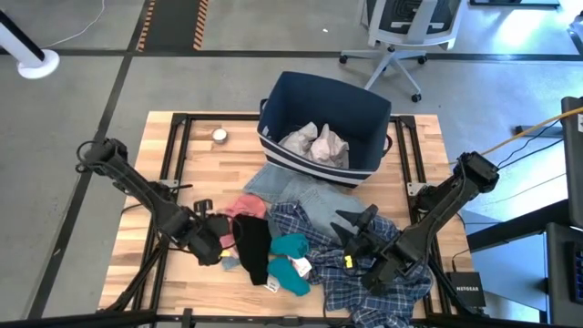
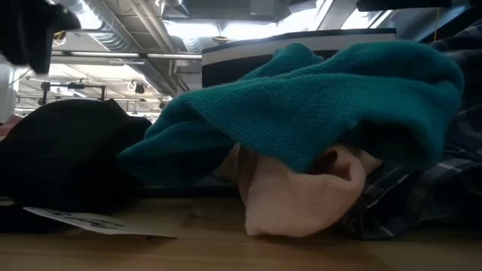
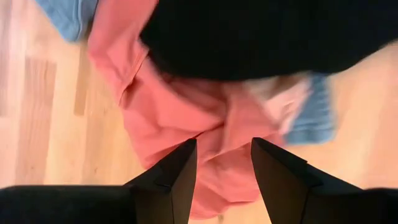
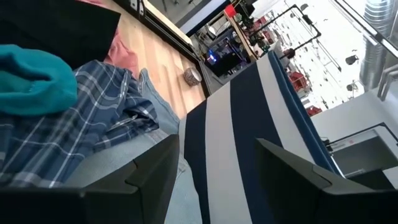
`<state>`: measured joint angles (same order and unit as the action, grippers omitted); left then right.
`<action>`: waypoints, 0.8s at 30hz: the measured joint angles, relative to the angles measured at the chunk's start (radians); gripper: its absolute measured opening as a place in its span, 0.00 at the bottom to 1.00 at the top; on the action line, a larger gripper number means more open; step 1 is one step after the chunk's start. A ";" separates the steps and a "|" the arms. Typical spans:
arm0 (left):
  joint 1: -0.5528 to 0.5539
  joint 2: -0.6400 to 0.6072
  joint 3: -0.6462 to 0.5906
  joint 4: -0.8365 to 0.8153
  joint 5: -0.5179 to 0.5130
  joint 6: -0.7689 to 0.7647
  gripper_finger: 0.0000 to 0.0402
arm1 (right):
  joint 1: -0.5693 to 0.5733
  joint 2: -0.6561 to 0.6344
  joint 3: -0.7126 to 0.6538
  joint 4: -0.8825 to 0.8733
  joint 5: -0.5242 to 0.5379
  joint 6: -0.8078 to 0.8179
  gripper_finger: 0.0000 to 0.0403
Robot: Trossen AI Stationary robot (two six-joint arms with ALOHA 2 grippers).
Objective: Sort clothes
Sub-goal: Put the pink underwear into the blue laundry bin
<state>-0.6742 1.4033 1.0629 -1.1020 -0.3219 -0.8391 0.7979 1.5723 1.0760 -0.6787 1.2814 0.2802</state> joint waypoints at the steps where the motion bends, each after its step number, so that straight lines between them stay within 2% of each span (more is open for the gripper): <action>1: 0.000 0.007 -0.020 0.001 0.000 0.000 0.37 | 0.000 0.000 0.000 -0.001 0.000 0.000 0.56; 3: 0.000 0.014 -0.061 0.021 -0.001 0.004 0.37 | 0.000 0.000 0.000 -0.003 0.000 0.000 0.56; 9: 0.014 0.014 -0.171 0.236 0.028 0.069 0.37 | 0.000 0.000 0.000 -0.004 -0.009 -0.016 0.56; 19: 0.044 0.015 -0.295 0.377 0.054 0.055 0.37 | 0.000 0.000 0.000 -0.004 -0.010 -0.024 0.56; 24: 0.064 0.015 -0.361 0.444 0.066 0.061 0.29 | 0.000 0.000 0.000 -0.004 -0.010 -0.024 0.56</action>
<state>-0.6106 1.4185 0.7019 -0.6579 -0.2560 -0.7776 0.7979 1.5726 1.0760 -0.6827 1.2716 0.2562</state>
